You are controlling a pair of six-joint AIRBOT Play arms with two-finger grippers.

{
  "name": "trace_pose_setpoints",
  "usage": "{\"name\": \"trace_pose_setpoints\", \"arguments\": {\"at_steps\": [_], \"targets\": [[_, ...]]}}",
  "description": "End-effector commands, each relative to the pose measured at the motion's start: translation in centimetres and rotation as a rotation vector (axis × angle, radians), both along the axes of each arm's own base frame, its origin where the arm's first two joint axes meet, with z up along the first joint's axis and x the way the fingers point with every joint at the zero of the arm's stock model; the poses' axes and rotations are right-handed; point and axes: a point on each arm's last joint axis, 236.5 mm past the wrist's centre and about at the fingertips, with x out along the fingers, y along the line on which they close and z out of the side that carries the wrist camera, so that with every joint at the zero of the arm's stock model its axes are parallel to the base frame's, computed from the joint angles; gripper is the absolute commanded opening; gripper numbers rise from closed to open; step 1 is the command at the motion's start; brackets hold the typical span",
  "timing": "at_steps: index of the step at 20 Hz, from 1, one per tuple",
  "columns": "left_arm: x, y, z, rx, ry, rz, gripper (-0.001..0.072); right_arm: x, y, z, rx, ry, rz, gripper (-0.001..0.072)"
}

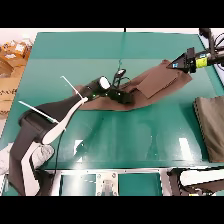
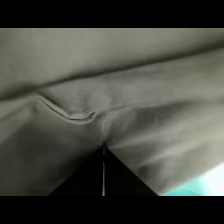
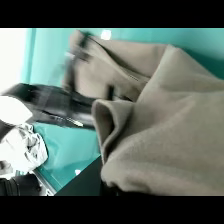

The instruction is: Fold the shirts.

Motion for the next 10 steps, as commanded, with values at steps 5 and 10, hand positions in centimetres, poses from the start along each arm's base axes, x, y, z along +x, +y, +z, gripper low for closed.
{"name": "trace_pose_setpoints", "arguments": {"at_steps": [5, 10], "targets": [[-1.6, -0.2, 1.2, -0.017, 0.089, -0.104, 0.0023, -0.5, 0.6, 2.0, -0.006, -0.024, -0.008, 0.002], [1.0, 8.6, 7.3, 0.119, 0.142, -0.174, 0.0022, -0.8, 2.2, 2.0, 0.009, 0.022, -0.007, 0.002]]}}
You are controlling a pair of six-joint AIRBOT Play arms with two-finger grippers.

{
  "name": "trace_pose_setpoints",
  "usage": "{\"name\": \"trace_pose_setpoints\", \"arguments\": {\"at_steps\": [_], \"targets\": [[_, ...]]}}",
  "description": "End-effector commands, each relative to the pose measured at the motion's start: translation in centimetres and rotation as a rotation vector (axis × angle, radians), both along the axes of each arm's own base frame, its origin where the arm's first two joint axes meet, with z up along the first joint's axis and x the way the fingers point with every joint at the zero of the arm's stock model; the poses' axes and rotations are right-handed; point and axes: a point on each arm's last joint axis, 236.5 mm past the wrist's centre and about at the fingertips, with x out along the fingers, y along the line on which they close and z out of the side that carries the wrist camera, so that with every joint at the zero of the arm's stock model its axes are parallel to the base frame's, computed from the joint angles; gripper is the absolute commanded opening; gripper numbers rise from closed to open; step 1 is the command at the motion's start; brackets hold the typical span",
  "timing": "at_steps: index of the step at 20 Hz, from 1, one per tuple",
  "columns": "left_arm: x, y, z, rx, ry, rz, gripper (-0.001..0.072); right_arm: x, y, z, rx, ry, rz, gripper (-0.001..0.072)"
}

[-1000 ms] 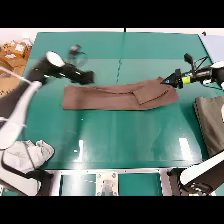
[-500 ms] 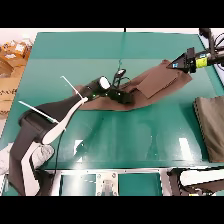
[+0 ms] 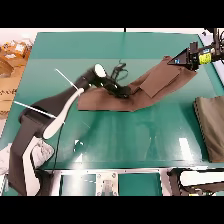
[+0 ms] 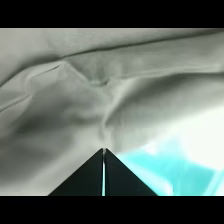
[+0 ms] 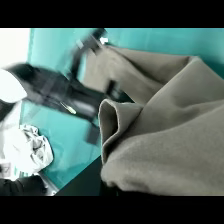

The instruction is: Fold the shirts.

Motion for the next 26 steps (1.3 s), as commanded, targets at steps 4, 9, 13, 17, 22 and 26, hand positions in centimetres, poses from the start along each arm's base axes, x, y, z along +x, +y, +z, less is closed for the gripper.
{"name": "trace_pose_setpoints", "arguments": {"at_steps": [4, 9, 13, 17, 22, 26], "targets": [[2.5, 15.1, 7.2, 0.274, -0.086, 0.006, 0.0021, 0.0, 7.2, 0.4, 0.031, 0.041, 0.036, 0.002], [2.8, 25.6, 14.9, 0.312, -0.212, 0.138, 0.0022, 0.6, 19.8, -0.7, 0.081, 0.002, 0.068, 0.0021], [2.5, 33.1, 19.1, 0.332, -0.282, 0.261, 0.0023, 1.7, 31.3, -7.5, 0.101, -0.001, 0.049, 0.0043], [2.4, 38.5, 20.4, 0.339, -0.278, 0.387, 0.0023, 0.2, 40.5, -14.6, 0.206, 0.109, -0.002, 0.0498], [2.5, 40.3, 20.5, 0.337, -0.272, 0.43, 0.0023, -2.0, 35.3, -13.8, 0.179, 0.193, 0.209, 0.0044], [2.5, 39.5, 20.8, 0.302, -0.273, 0.419, 0.0023, 2.3, 24.8, -11.6, 0.117, 0.152, 0.091, 0.0044]]}}
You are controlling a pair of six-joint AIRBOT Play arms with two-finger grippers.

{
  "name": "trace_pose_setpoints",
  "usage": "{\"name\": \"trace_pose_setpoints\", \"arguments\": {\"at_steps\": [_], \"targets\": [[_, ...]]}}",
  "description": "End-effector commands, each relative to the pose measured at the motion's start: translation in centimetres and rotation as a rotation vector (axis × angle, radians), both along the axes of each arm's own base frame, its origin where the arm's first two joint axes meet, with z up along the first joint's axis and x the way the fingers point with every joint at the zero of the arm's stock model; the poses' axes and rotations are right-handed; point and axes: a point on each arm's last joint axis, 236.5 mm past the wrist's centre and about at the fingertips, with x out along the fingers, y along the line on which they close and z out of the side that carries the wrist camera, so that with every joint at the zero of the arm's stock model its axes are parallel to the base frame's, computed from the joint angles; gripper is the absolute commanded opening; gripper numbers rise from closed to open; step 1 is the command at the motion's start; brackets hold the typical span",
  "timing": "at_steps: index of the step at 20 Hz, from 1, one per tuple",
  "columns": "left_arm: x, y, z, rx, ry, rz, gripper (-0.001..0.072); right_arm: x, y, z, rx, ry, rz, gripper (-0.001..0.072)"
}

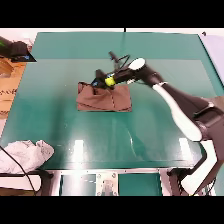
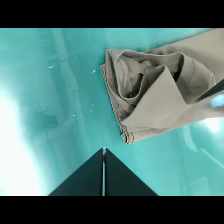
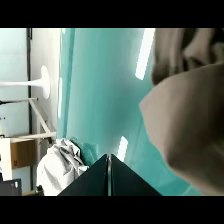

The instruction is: Fold the shirts.

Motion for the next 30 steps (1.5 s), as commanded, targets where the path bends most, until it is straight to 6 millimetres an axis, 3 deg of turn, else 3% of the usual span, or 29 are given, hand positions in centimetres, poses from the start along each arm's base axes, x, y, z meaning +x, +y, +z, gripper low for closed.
{"name": "trace_pose_setpoints", "arguments": {"at_steps": [1, 4, 5, 6, 7, 8, 9, 11, 14, 16, 18, 19, 20, 22, 24, 26, 27, 30], "targets": [[-0.1, -0.1, 0.2, -0.017, -0.002, -0.002, 0.0023, 1.6, -9.1, 0.7, -0.092, -0.017, -0.069, 0.0044], [-0.1, -0.1, 0.2, -0.017, -0.003, -0.001, 0.0023, 1.9, -19.5, -1.5, -0.213, 0.02, -0.223, 0.005], [-0.1, -0.1, 0.2, -0.017, -0.003, -0.001, 0.0023, 1.5, -22.2, -2.9, -0.227, 0.067, -0.271, 0.0137], [-0.1, -0.1, 0.2, -0.017, -0.004, -0.002, 0.0023, 1.3, -23.9, -4.3, -0.229, 0.112, -0.305, 0.0369], [-0.1, -0.1, 0.2, -0.017, -0.002, -0.002, 0.0023, 0.8, -25.1, -6.0, -0.236, 0.146, -0.324, 0.0525], [-0.1, -0.1, 0.2, -0.018, -0.001, -0.001, 0.0023, 0.5, -25.8, -7.7, -0.246, 0.173, -0.34, 0.0525], [-0.1, -0.1, 0.2, -0.021, 0.001, 0.006, 0.0023, 0.4, -25.8, -9.5, -0.251, 0.194, -0.347, 0.0525], [-0.1, -0.1, 0.2, -0.027, 0.006, 0.017, 0.0023, -0.1, -24.0, -12.3, -0.234, 0.234, -0.319, 0.0525], [0.0, -0.1, 0.3, -0.027, 0.004, 0.018, 0.0023, -0.8, -18.1, -14.8, -0.134, 0.28, -0.253, 0.0524], [0.0, -0.1, 0.3, -0.026, 0.005, 0.017, 0.0023, -0.9, -13.9, -15.0, -0.039, 0.288, -0.226, 0.0524], [-0.1, -0.1, 0.2, -0.026, 0.006, 0.016, 0.0023, -0.1, -10.8, -12.8, 0.072, 0.244, -0.217, 0.0523], [-0.1, -0.1, 0.2, -0.026, 0.007, 0.015, 0.0023, 0.7, -10.0, -11.3, 0.118, 0.212, -0.213, 0.0377], [-0.1, -0.1, 0.2, -0.026, 0.007, 0.015, 0.0023, 1.3, -9.4, -9.4, 0.156, 0.176, -0.189, 0.0016], [-0.2, -0.2, 0.2, -0.026, 0.01, 0.014, 0.0023, 2.6, -8.7, -4.5, 0.221, 0.107, -0.137, 0.0019], [-0.4, -0.2, 0.1, -0.026, 0.02, 0.009, 0.0023, 4.5, -9.7, 1.3, 0.247, 0.013, -0.145, 0.0019], [-0.5, -0.2, 0.1, -0.026, 0.023, 0.008, 0.0023, 5.9, -12.5, 7.1, 0.18, -0.118, -0.175, 0.0018], [-0.5, -0.2, 0.1, -0.026, 0.022, 0.008, 0.0023, 6.5, -15.0, 9.4, 0.104, -0.183, -0.209, 0.0018], [-0.5, -0.2, 0.1, -0.027, 0.023, 0.008, 0.0023, 7.4, -24.7, 14.9, -0.124, -0.316, -0.387, 0.0018]]}}
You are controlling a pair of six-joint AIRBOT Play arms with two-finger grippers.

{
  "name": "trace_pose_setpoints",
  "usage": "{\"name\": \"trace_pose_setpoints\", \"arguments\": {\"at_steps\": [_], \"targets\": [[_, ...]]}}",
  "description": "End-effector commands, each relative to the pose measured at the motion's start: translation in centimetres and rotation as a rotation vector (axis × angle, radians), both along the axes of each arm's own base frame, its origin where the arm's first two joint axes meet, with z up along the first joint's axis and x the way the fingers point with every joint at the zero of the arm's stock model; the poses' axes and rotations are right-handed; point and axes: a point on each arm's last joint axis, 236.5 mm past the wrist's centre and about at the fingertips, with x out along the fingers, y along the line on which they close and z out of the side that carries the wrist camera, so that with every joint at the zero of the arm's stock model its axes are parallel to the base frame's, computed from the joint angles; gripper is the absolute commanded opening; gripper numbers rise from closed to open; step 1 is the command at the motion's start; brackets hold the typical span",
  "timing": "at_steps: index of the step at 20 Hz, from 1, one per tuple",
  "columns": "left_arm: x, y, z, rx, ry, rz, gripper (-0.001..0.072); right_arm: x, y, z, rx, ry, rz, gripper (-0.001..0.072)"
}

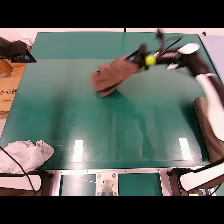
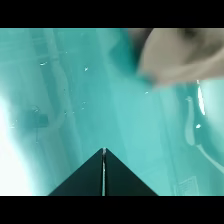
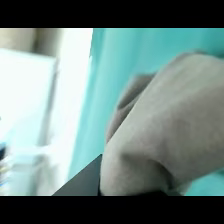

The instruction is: Fold the shirts.

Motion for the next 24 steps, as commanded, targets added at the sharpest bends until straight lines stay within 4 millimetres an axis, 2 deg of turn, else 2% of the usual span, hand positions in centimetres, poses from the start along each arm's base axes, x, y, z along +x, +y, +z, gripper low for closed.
{"name": "trace_pose_setpoints", "arguments": {"at_steps": [1, 2, 4, 7, 9, 11, 14, 17, 21, 24], "targets": [[-0.1, 0.0, 0.0, 0.0, 0.002, -0.002, 0.0023, 0.6, -11.3, 6.6, -0.228, -0.101, -0.265, 0.0018], [-0.1, -0.1, 0.0, -0.001, 0.002, -0.002, 0.0023, 0.5, -15.3, 7.8, -0.263, -0.108, -0.361, 0.0017], [0.0, -0.1, 0.0, -0.004, 0.003, 0.001, 0.0023, -0.6, -24.7, 9.0, -0.337, -0.092, -0.567, 0.0018], [0.0, -0.1, 0.0, -0.007, 0.005, 0.007, 0.0023, -4.4, -35.8, 8.4, -0.388, 0.017, -0.795, 0.0017], [0.0, -0.1, 0.0, -0.007, 0.005, 0.007, 0.0023, -7.3, -41.2, 7.5, -0.397, 0.097, -0.91, 0.0017], [-0.1, -0.1, 0.0, -0.007, 0.006, 0.007, 0.0023, -10.7, -45.3, 5.9, -0.412, 0.212, -1.017, 0.0018], [0.0, -0.1, 0.0, -0.007, 0.005, 0.007, 0.0023, -16.4, -48.8, 3.3, -0.386, 0.426, -1.202, 0.0018], [0.0, -0.1, 0.0, -0.007, 0.005, 0.007, 0.0023, -21.3, -49.9, 2.2, -0.343, 0.547, -1.365, 0.0018], [-0.1, -0.1, 0.0, -0.002, 0.001, -0.004, 0.0023, -26.2, -49.5, 0.7, -0.303, 0.639, -1.448, 0.0019], [-0.1, -0.1, 0.0, 0.001, -0.001, -0.01, 0.0023, -29.3, -48.4, -2.5, -0.275, 0.759, -1.459, 0.0019]]}}
